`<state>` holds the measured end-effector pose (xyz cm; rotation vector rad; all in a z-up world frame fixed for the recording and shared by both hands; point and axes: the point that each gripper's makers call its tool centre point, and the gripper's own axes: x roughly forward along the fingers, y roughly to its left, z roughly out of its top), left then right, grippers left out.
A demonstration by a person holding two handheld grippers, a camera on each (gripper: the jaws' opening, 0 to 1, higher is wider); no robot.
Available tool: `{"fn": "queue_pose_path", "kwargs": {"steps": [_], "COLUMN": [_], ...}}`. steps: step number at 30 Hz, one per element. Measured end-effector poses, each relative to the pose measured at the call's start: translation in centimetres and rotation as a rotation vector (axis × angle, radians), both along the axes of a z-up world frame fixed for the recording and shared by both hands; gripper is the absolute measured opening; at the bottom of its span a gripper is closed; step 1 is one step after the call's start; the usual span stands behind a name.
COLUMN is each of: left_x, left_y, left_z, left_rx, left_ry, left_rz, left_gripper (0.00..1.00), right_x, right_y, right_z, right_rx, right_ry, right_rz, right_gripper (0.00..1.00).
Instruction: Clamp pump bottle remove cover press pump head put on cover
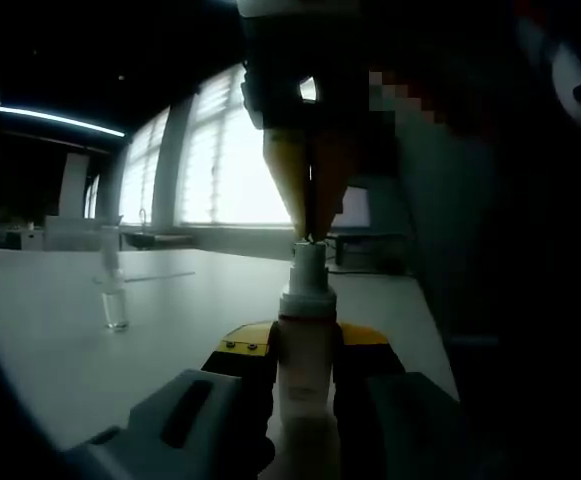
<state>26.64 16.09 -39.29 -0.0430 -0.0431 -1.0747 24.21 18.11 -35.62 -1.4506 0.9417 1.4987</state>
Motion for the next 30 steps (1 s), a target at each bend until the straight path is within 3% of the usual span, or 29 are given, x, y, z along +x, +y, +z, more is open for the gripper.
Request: {"fn": "queue_pose_path", "kwargs": {"steps": [10, 13, 15, 30], "left_x": [-0.1, -0.2, -0.1, 0.1], "left_y": [-0.1, 0.2, 0.5, 0.1], "left_z": [0.0, 1.0, 1.2, 1.0], "left_rx": [-0.002, -0.08, -0.094, -0.034], "left_ry": [0.003, 0.034, 0.042, -0.02], "left_rz": [-0.001, -0.023, -0.027, 0.002], "left_gripper": [0.13, 0.13, 0.13, 0.12], "right_x": [0.0, 0.0, 0.0, 0.1], "right_y": [0.0, 0.0, 0.0, -0.1], "right_z": [0.0, 0.0, 0.0, -0.1], "right_rx": [-0.001, -0.002, -0.002, -0.013], "right_ry": [0.006, 0.004, 0.003, -0.006], "right_rz": [-0.004, -0.004, -0.003, 0.005], "right_gripper": [0.0, 0.0, 0.0, 0.0]}}
